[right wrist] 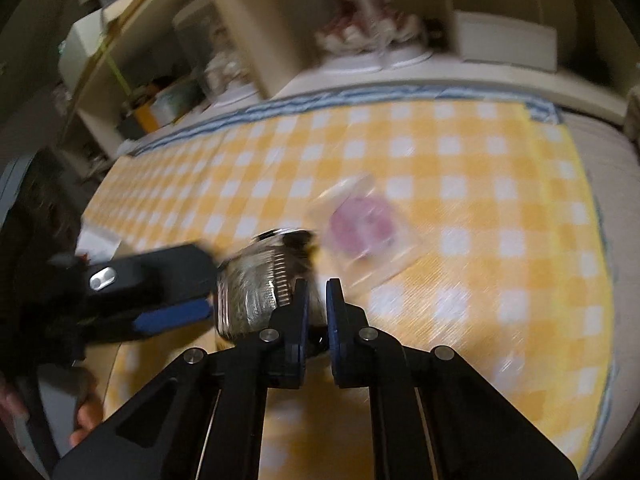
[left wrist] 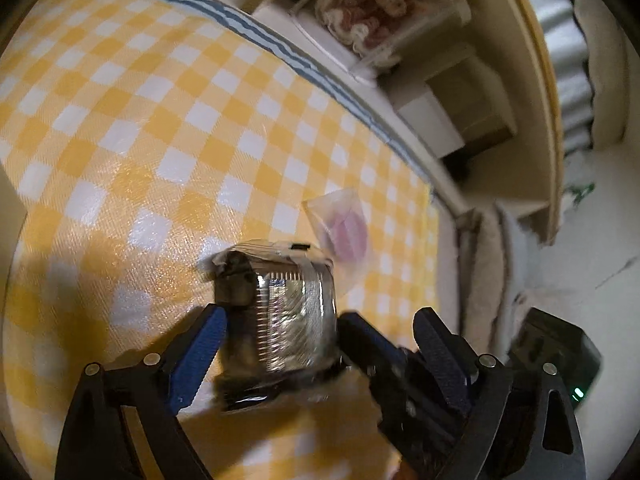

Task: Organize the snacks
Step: 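Grasp the silver-wrapped square cake with the left tool while the right tool grasps the pink-ring packet, then lift both held packets and carry them over the white tray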

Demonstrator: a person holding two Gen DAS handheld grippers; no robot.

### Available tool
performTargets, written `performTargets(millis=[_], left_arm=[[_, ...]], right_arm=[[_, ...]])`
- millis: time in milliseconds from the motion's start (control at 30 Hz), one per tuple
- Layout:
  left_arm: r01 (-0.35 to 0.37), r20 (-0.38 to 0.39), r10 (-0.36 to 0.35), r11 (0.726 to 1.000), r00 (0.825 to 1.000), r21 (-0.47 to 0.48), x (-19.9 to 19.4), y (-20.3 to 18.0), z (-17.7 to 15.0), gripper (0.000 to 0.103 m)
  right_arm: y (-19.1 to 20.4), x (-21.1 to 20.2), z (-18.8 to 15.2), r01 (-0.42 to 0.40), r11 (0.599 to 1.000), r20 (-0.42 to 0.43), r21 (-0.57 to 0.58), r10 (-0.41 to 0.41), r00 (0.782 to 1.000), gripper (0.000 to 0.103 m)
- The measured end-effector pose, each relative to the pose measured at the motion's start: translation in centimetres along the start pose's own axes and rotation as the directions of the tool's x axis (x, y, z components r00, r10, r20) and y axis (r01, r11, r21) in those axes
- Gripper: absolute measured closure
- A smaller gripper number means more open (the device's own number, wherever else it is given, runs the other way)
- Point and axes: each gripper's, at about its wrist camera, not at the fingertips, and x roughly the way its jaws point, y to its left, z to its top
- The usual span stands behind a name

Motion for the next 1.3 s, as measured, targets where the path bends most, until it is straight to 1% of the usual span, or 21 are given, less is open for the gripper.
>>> performTargets(millis=[67,167,267,367,467,500,567,600,667,700,733,767,800,900,967,1100,1167,1200,1233,1267,1300], left_arm=[[-0.045,-0.010,0.046,0.998,0.999,0.046,0.2,-1.0,-0.2,0.011],[-0.133,-0.014,0.135,0.985,0.991,0.115,1.2,-2.7,-0.4,0.019],[-0.243,0.006,0.245,0.955,0.969,0.170,2.4,-4.5,-0.6,0.029],[-0.310,0.027,0.311,0.927,0.950,0.212,3.1,-5.9,-1.4,0.030],[-0.384,0.057,0.384,0.884,0.922,0.267,4.0,-7.2,-2.2,0.040],[-0.381,0.063,0.379,0.882,0.923,0.278,3.8,-7.3,-2.6,0.041],[-0.345,0.058,0.344,0.894,0.937,0.286,3.7,-7.1,-2.9,0.042],[-0.335,0.054,0.334,0.897,0.941,0.287,3.4,-6.7,-3.1,0.042],[-0.323,0.043,0.325,0.901,0.945,0.289,2.9,-6.5,-3.2,0.043],[-0.315,0.038,0.318,0.904,0.947,0.288,2.5,-6.4,-3.3,0.043],[-0.305,0.032,0.309,0.910,0.951,0.282,2.5,-6.1,-3.0,0.043],[-0.293,0.027,0.298,0.915,0.954,0.278,2.3,-5.9,-2.9,0.044],[-0.278,0.026,0.282,0.920,0.959,0.278,2.0,-5.8,-2.8,0.050],[-0.260,0.035,0.262,0.921,0.965,0.288,1.1,-5.7,-2.7,0.051],[-0.242,0.026,0.244,0.927,0.969,0.286,1.0,-5.7,-2.7,0.051],[-0.241,0.021,0.246,0.925,0.969,0.294,1.0,-5.4,-2.9,0.051],[-0.234,0.015,0.239,0.930,0.971,0.285,0.8,-5.2,-2.7,0.051],[-0.233,0.016,0.238,0.930,0.971,0.284,0.5,-5.1,-2.8,0.051],[-0.235,0.020,0.239,0.930,0.971,0.284,-0.1,-5.2,-2.9,0.051],[-0.237,0.027,0.240,0.929,0.971,0.285,-0.4,-5.3,-2.9,0.051],[-0.237,0.031,0.238,0.929,0.971,0.284,-1.5,-4.3,-2.2,0.051]], right_arm=[[0.2,-0.3,-0.8,-0.010,1.000,-0.012,-0.010,0.010,1.000,0.094],[-0.5,-1.5,-1.4,0.028,0.999,0.005,0.015,-0.028,1.000,0.094],[-2.0,-3.1,-1.2,0.084,0.996,0.052,0.040,-0.086,0.995,0.094],[-3.4,-3.7,-0.3,0.124,0.991,0.069,0.059,-0.128,0.989,0.094],[-4.0,-3.5,0.9,0.143,0.988,0.067,0.052,-0.146,0.987,0.093],[-4.1,-3.2,1.4,0.139,0.990,0.059,0.041,-0.141,0.988,0.093],[-3.9,-2.6,2.1,0.144,0.990,0.047,0.006,-0.144,0.988,0.092],[-3.7,-2.1,2.6,0.145,0.989,0.032,-0.022,-0.144,0.989,0.087],[-3.2,-1.3,3.1,0.159,0.985,0.010,-0.070,-0.159,0.987,0.068],[-2.9,-0.9,3.4,0.167,0.980,0.005,-0.105,-0.168,0.986,0.052],[-2.7,-0.5,3.5,0.168,0.977,0.003,-0.130,-0.169,0.986,0.045],[-2.4,-0.2,3.7,0.170,0.973,0.001,-0.159,-0.172,0.985,0.045],[-2.0,0.3,4.0,0.168,0.967,-0.008,-0.192,-0.173,0.985,0.043],[-1.3,1.7,4.5,0.179,0.948,-0.030,-0.262,-0.194,0.981,0.031],[-0.8,2.7,4.7,0.187,0.934,-0.049,-0.306,-0.212,0.976,0.030],[0.0,4.9,4.9,0.228,0.899,-0.075,-0.374,-0.274,0.959,0.030],[0.3,5.2,4.8,0.228,0.895,-0.064,-0.384,-0.272,0.960,0.034],[0.4,5.1,4.7,0.212,0.903,-0.071,-0.373,-0.256,0.964,0.045],[0.5,5.0,4.7,0.211,0.908,-0.074,-0.362,-0.254,0.964,0.049],[0.5,4.9,4.6,0.220,0.911,-0.077,-0.349,-0.262,0.962,0.050],[0.5,4.6,4.3,0.227,0.915,-0.087,-0.333,-0.269,0.959,0.052]])
